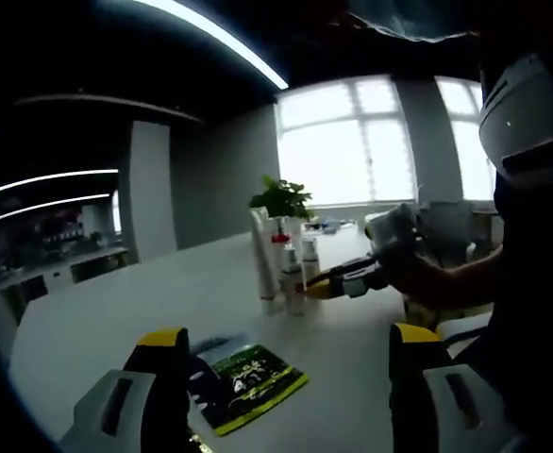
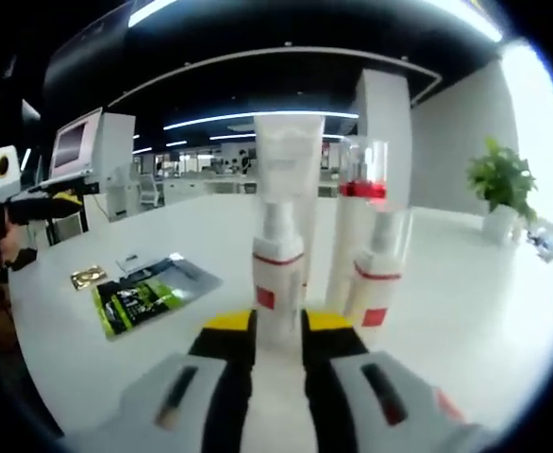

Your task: Arrange the skincare products in the storage area until every visible bottle or jar stands upright without overlapping.

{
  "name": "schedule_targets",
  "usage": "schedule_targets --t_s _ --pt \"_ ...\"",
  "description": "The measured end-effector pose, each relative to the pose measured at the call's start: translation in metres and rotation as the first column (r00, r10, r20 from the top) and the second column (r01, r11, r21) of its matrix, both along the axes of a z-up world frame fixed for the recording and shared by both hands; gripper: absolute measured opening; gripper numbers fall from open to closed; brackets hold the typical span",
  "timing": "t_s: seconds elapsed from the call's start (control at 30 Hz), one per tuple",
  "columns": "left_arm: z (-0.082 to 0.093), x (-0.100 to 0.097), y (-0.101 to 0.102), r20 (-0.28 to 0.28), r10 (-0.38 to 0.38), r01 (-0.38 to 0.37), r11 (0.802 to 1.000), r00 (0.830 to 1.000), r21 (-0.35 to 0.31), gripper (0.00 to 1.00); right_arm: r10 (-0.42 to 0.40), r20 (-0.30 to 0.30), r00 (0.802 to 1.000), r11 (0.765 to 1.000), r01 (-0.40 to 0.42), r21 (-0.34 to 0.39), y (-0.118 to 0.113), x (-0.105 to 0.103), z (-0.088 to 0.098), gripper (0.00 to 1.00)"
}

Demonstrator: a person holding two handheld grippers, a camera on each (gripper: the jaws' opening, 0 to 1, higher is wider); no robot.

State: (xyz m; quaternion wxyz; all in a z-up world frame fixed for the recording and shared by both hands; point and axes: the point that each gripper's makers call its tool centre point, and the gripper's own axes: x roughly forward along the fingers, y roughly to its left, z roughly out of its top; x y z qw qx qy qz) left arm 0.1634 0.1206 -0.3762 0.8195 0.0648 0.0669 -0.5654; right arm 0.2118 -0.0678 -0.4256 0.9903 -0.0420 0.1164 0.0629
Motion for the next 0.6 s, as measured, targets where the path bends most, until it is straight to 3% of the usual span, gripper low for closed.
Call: schedule_targets --t_s 0.17,0.3,0.47,0.6 --pt "0.003 0.000 0.002 0.012 0.002 -0.002 1.000 1.000 0.002 0.89 -0.031 -0.001 1.000 0.999 0.031 0.026 0.003 0.009 -0.002 0.28" --pt "0.003 0.001 0.005 0.012 0.011 -0.011 1.000 1.000 0.000 0.89 -0.049 0.004 0.999 0.999 0.049 -0.002 0.005 0.017 -0.001 0.29" --pt "0.002 -0.001 0.005 0.010 0.009 -0.009 1.000 1.000 0.000 0.89 -0.076 0.064 0.995 0.997 0.076 -0.002 0.000 0.028 0.010 0.27" --pt "0.001 -0.001 0.006 0.005 0.011 -0.011 1.000 1.000 0.005 0.88 -0.068 0.073 0.995 0.998 0.068 0.005 -0.001 0.029 0.012 0.22"
